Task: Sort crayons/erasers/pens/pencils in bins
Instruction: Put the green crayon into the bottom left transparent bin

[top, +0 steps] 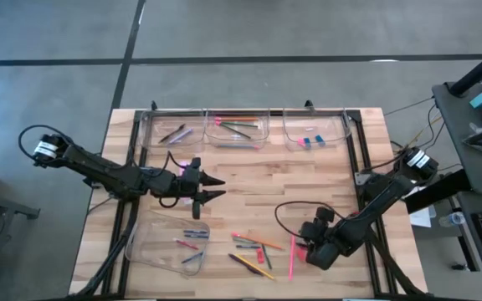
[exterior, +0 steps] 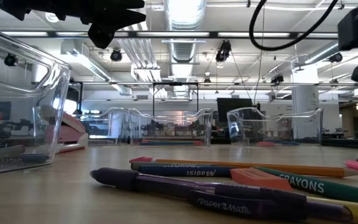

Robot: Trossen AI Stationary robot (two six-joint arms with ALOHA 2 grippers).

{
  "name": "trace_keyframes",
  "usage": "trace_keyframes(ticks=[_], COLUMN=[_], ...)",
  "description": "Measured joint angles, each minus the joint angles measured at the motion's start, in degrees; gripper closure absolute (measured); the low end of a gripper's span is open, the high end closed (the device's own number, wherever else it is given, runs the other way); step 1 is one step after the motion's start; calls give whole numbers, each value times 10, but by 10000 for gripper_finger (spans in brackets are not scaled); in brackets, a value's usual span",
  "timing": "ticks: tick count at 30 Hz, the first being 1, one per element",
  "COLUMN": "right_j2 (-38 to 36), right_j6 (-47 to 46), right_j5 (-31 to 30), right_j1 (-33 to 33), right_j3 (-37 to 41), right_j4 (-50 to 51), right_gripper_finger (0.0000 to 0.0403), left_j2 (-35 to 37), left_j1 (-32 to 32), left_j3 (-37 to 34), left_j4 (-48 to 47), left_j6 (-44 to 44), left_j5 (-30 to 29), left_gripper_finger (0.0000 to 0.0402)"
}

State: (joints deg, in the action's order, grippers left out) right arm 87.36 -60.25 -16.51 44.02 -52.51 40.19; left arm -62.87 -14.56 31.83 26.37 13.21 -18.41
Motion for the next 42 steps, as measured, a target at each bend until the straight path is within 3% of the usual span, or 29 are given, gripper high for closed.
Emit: trace_keyframes(ticks=[22, 35, 42], right_j2=[20, 21, -5], right_j6=[31, 44, 49], right_j5=[26, 50, 51], right_j1=[-38, -41, -54], right_j3=[70, 71, 74], right_j4=[-61, -66, -56], right_gripper_finger=[199, 350, 388], left_j2=[0, 0, 0], left_j1=[-30, -32, -32], left_j3=[0, 1, 1], left_j4=[4, 8, 8], left_j6=[0, 0, 0], left_j5=[6, 8, 11], left_gripper_finger=[275, 275, 275])
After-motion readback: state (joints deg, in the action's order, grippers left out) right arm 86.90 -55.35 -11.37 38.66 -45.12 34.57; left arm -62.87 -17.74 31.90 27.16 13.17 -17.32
